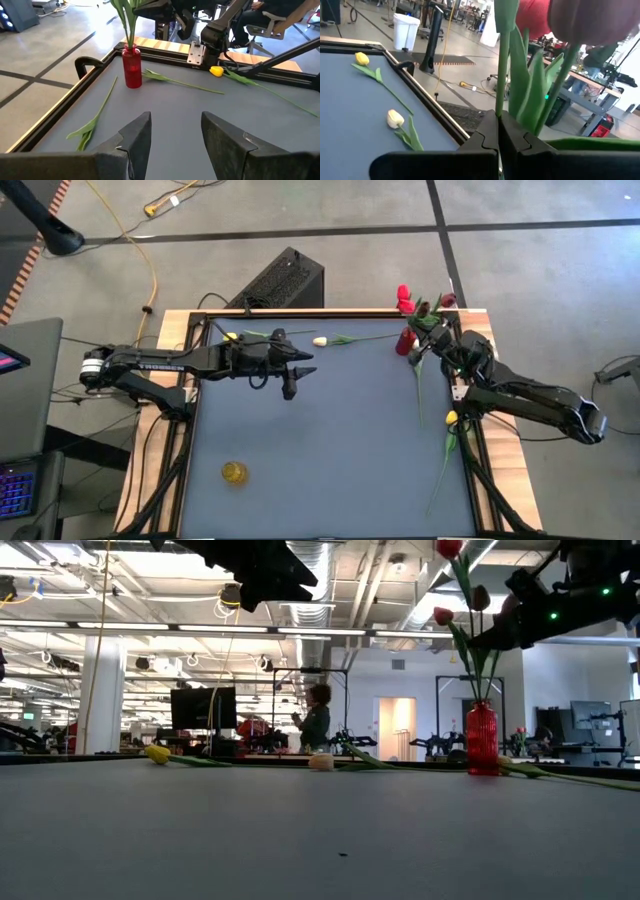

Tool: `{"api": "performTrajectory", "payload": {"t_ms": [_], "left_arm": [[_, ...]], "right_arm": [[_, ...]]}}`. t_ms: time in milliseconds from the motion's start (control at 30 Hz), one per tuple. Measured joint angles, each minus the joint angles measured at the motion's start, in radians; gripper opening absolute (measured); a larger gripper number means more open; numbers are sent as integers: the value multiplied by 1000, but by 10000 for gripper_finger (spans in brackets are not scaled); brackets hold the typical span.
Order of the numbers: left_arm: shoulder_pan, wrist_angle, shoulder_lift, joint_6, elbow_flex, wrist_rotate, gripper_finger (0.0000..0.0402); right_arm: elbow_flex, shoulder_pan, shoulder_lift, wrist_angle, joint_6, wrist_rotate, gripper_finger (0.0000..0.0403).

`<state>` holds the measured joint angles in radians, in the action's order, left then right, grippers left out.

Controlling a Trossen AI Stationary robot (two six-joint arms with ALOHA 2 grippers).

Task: Sort flowers into vase by color
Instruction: Put the red flower into the red vase

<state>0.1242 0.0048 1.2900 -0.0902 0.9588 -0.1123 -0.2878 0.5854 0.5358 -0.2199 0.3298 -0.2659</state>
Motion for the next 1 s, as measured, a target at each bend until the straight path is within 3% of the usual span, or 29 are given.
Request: {"api": "performTrajectory", "payload": {"t_ms": [200,800,1000], "left_arm": [[0,0,0,0,0,0,160],[0,-20,0,0,0,0,160],[0,-26,0,0,0,0,160]], "right_arm": [[0,0,0,1,0,-59,22],[0,0,2,47,-1,-75,24],[0,0,2,66,-84,-77,30]]}}
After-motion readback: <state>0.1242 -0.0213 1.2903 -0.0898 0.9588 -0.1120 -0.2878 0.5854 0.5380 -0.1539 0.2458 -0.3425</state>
